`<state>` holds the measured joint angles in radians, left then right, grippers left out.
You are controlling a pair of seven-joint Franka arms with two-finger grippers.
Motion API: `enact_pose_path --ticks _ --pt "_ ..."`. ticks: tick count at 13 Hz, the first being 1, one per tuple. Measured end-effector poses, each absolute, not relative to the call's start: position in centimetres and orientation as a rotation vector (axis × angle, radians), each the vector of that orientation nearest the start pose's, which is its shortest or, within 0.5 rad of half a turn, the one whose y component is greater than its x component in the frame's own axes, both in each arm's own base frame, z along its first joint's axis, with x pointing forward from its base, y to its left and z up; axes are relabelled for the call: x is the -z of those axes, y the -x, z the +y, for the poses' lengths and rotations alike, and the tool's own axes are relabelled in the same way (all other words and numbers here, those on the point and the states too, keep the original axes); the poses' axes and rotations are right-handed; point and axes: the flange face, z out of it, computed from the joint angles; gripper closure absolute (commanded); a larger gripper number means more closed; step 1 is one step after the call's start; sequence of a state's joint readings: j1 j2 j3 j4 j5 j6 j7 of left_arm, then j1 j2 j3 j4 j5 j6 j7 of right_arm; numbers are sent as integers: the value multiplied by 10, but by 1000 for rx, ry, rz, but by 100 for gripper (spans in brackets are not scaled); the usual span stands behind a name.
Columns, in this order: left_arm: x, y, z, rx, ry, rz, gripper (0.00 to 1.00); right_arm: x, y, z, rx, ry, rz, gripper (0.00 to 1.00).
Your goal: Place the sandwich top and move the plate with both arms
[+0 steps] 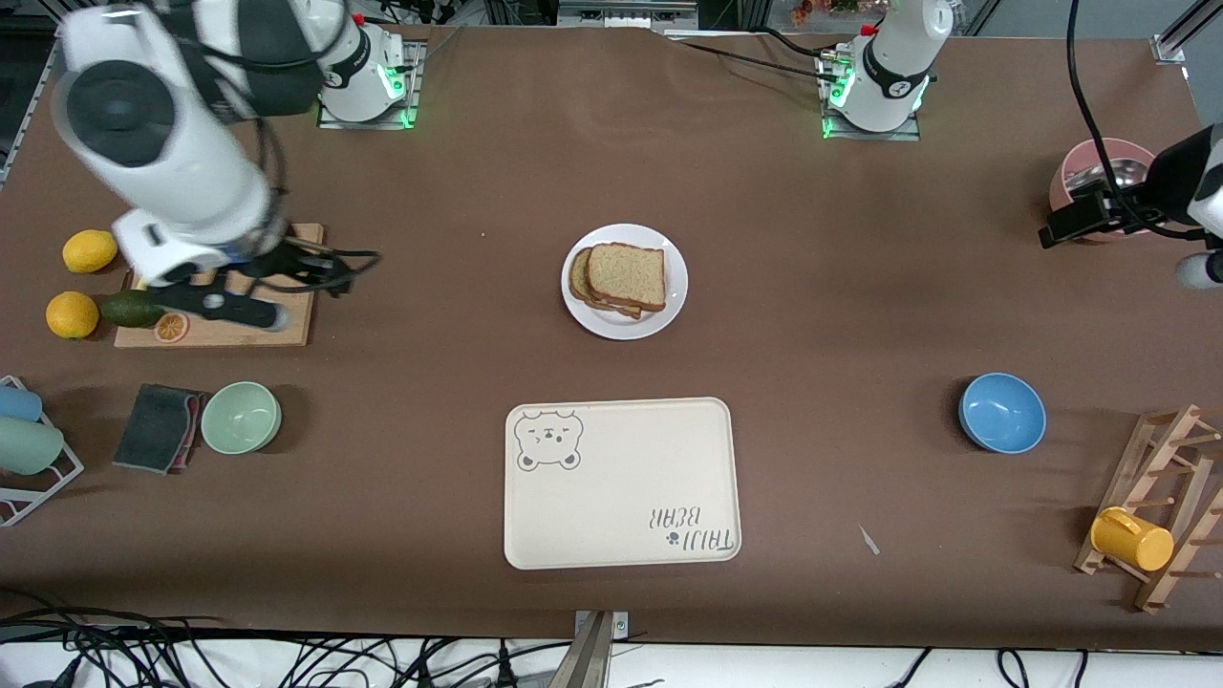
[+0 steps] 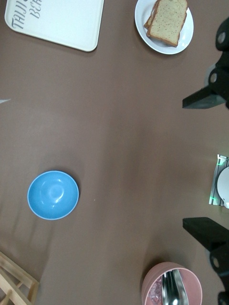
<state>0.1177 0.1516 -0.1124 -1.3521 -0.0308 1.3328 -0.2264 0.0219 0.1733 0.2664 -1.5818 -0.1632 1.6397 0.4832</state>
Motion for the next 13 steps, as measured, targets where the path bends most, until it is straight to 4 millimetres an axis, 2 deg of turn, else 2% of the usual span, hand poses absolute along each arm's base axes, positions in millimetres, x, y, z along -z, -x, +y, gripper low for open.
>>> enact_pose_path --ticks 3,6,8,13 --pt "-607 -577 13 -322 3130 -378 0 -559 -582 75 -100 3170 237 0" --pt "-571 -588 3 -376 3127 -351 0 -575 -578 24 -82 3083 217 0" --pt "-549 -596 -4 -383 3150 -344 0 -579 -577 8 -72 3079 204 0" --pt "-479 -602 -22 -381 3301 -422 0 -591 -565 -4 -94 3079 228 0"
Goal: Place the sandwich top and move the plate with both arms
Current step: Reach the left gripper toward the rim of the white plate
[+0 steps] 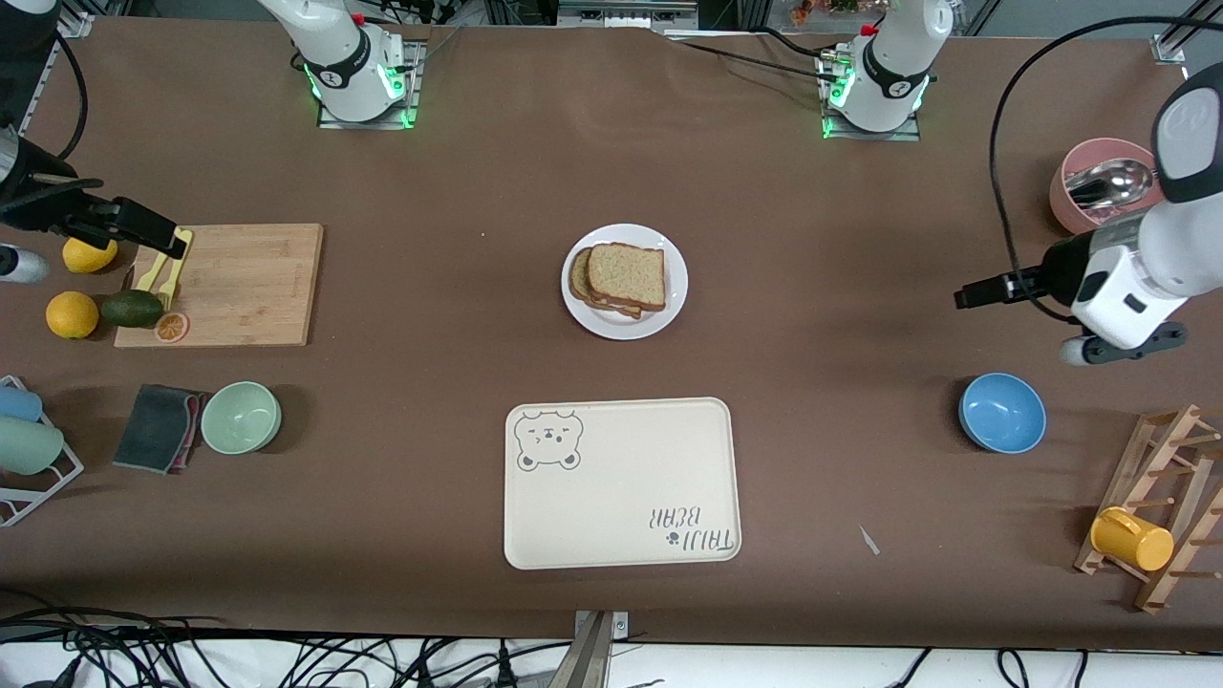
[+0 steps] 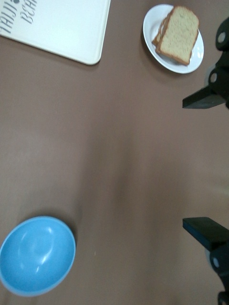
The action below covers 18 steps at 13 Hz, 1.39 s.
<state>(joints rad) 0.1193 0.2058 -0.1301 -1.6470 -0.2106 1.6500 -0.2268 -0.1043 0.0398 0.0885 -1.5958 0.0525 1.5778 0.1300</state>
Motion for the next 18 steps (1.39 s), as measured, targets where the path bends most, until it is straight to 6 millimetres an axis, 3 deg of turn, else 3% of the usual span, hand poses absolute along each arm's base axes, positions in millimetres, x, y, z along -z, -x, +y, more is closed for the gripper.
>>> enact_pose_path --ticks 2,4,7,11,15,18 --pt "-460 -606 -30 -339 3385 -497 0 -591 -563 -10 -107 3096 191 0" --pt "-456 -610 -38 -278 3432 -535 0 -592 -563 -12 -106 3143 157 0" --pt "-446 -611 -54 -265 3480 -537 0 -594 -563 0 -95 3215 102 0" --pt "-380 -604 -102 -348 3661 -469 0 -595 -564 11 -91 3218 66 0" --pt "-325 -593 -119 -464 3784 -249 0 -592 -569 22 -56 3218 31 0" --pt "-287 -573 -133 -538 3896 -129 0 -582 -574 26 -71 3216 19 0"
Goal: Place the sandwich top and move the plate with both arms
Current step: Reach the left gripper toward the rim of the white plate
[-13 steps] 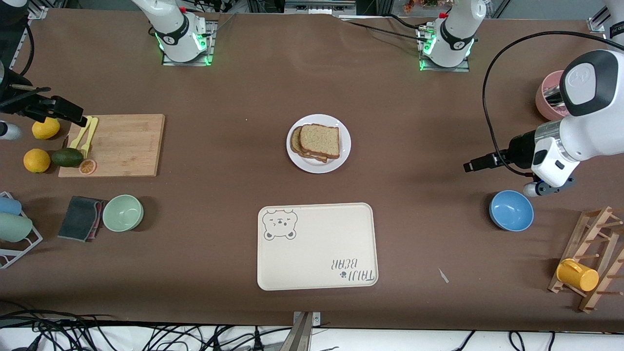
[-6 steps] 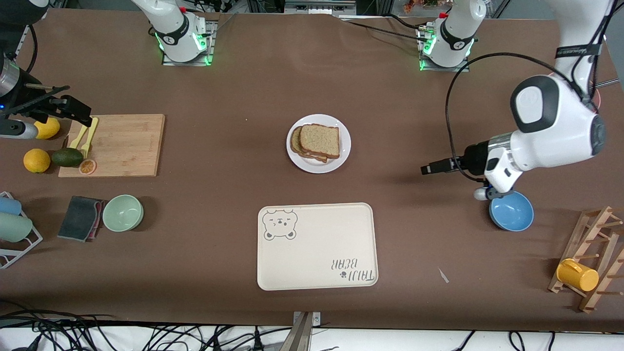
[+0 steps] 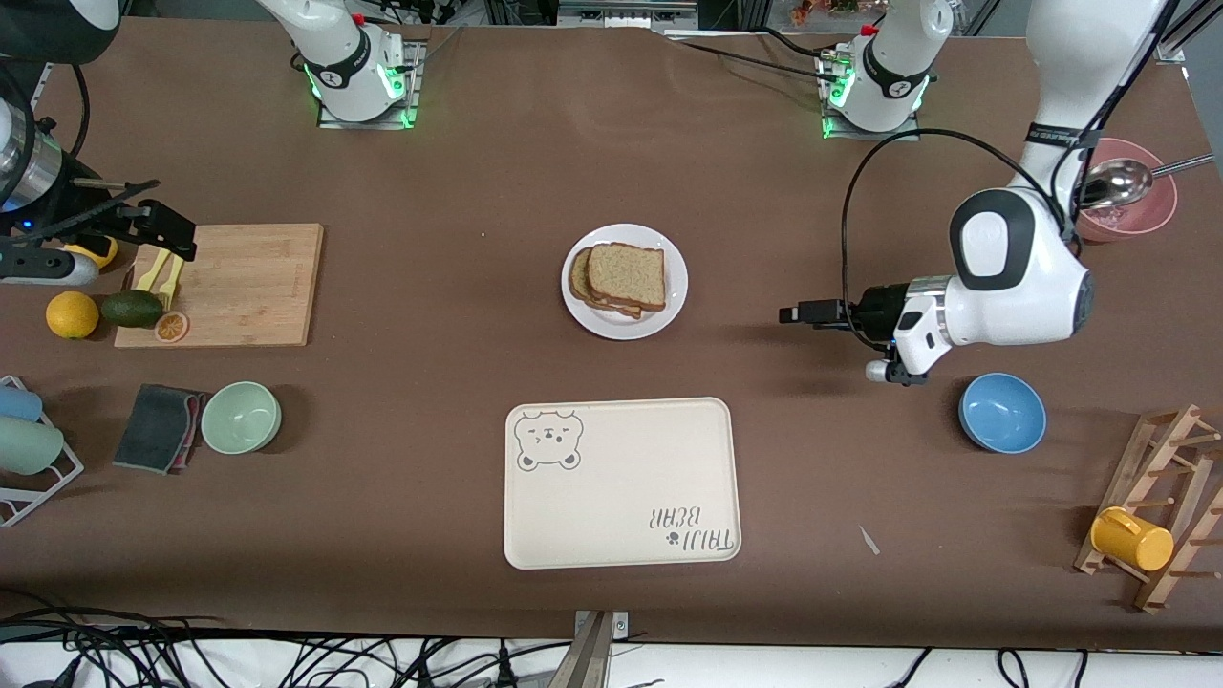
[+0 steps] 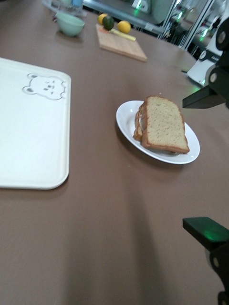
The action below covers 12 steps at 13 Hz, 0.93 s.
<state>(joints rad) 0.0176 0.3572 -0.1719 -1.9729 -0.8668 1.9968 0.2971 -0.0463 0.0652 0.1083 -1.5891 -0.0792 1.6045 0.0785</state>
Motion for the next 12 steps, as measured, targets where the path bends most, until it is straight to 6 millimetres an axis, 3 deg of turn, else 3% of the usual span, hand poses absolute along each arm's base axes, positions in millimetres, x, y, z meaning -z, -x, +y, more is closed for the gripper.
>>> enact_pose_path --ticks 3,5,10,12 --pt "-255 -557 -154 336 -2326 58 0 -570 -580 24 -110 3195 27 0" --pt "-229 -545 -180 314 -2326 80 0 -564 -582 20 -125 3193 38 0" --pt "-189 -526 -199 304 -2245 18 0 -581 -578 20 -77 3194 40 0" --pt "-176 -508 -216 315 -2190 -2 1 -585 -576 20 -69 3190 43 0"
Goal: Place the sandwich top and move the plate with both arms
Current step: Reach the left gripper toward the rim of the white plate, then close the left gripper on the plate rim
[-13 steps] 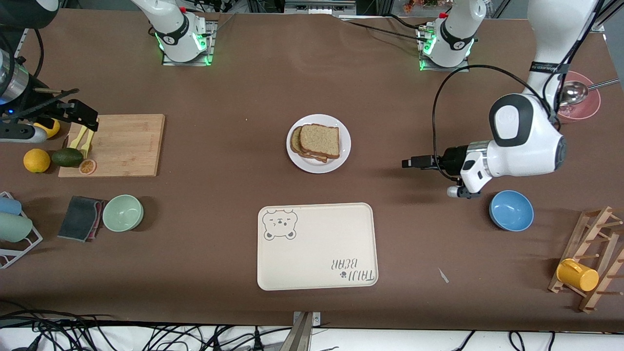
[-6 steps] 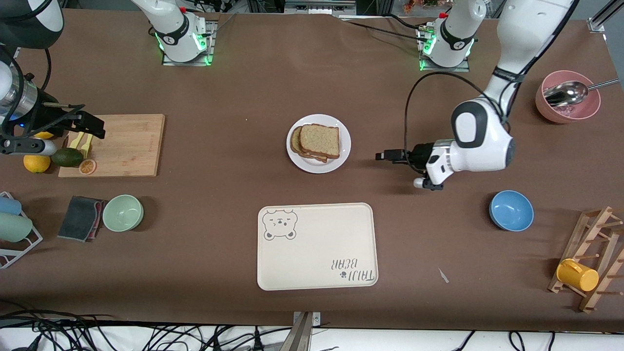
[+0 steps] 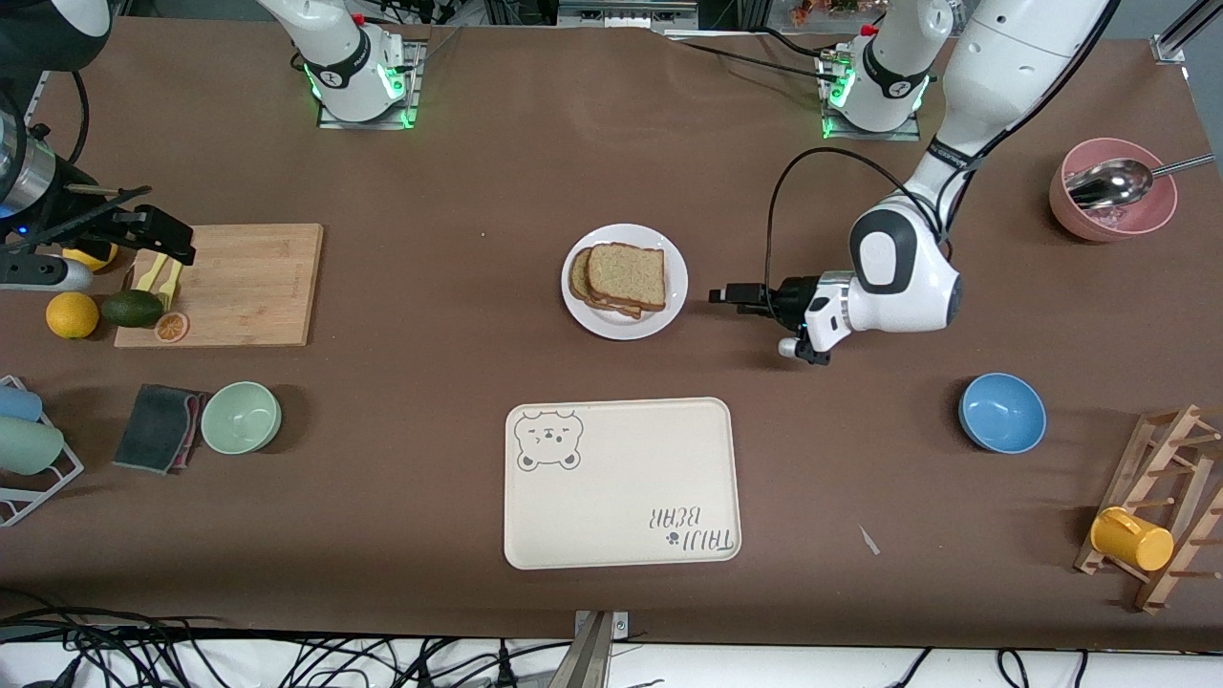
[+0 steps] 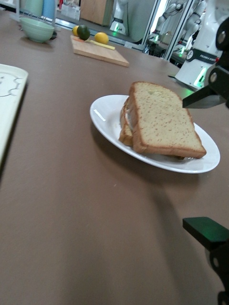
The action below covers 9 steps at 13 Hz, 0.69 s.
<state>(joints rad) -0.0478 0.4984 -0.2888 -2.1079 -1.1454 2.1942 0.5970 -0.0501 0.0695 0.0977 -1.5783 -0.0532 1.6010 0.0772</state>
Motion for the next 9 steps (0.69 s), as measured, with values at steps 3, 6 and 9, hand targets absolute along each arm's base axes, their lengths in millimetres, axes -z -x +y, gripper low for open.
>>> enact_pose_path --ticks 3,6,9 --pt "-169 -489 -237 291 -2117 2 2 -585 -576 20 -70 3188 78 0" --pt "-159 -485 -243 261 -2156 19 2 -585 -576 22 -64 3186 136 0" --pt "-143 -480 -244 261 -2159 37 6 -585 -577 23 -55 3185 140 0"
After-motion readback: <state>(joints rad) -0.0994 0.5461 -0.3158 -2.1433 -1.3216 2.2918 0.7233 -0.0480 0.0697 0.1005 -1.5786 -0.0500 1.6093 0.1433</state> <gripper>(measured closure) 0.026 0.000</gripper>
